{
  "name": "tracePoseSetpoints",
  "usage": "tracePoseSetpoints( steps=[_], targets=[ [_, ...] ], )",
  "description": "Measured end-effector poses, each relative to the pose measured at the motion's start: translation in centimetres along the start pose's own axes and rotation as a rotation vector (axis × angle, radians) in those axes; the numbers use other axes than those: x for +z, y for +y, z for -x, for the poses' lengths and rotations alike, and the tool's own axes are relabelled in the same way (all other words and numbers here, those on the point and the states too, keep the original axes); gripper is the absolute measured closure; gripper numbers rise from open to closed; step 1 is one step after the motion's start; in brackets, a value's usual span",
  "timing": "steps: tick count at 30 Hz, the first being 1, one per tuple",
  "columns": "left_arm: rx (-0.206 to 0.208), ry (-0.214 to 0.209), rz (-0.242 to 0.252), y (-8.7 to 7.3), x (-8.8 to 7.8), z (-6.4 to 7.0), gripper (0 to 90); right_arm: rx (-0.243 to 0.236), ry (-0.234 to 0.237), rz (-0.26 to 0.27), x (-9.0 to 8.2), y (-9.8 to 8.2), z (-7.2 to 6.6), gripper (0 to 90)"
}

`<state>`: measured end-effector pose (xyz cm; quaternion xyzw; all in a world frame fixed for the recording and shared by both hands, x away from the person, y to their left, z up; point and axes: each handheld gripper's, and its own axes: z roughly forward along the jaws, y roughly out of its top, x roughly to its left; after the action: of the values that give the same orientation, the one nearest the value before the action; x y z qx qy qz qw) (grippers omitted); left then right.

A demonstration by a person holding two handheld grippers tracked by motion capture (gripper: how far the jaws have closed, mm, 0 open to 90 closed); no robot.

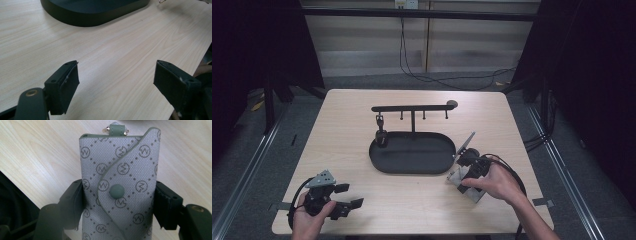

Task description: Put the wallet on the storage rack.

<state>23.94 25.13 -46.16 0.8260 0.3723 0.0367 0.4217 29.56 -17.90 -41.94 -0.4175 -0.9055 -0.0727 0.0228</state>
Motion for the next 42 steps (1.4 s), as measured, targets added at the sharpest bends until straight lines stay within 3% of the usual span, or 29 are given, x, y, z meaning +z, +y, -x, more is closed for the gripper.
tracePoseSetpoints(
  steps=[3, 6, 18, 27, 35, 42],
  targets=[
    [0.001, 0.003, 0.006, 0.0, -0.1, 0.0, 20.0, 0.0, -0.003, 0.002, -0.4, 0.1, 0.0, 33.9],
    [0.006, 0.033, 0.016, 0.0, -0.3, 0.0, 20.1, -0.001, -0.006, 0.005, -0.7, 0.1, 0.0, 33.9],
    [0.028, 0.012, 0.011, 0.1, -0.3, 0.3, 20.1, 0.02, -0.025, 0.013, -1.5, 0.7, 0.3, 33.9],
    [0.018, 0.014, -0.005, 0.1, -0.2, -0.1, 20.0, 0.018, -0.035, 0.023, -2.9, 1.5, 0.6, 33.9],
    [0.019, -0.005, -0.012, 0.1, -0.2, -0.1, 20.0, 0.031, -0.025, 0.014, -3.2, 2.7, 0.8, 33.9],
    [0.013, -0.003, -0.009, 0.1, -0.2, -0.1, 20.1, 0.047, -0.009, 0.052, -3.9, 3.7, 1.1, 33.9]
  ],
)
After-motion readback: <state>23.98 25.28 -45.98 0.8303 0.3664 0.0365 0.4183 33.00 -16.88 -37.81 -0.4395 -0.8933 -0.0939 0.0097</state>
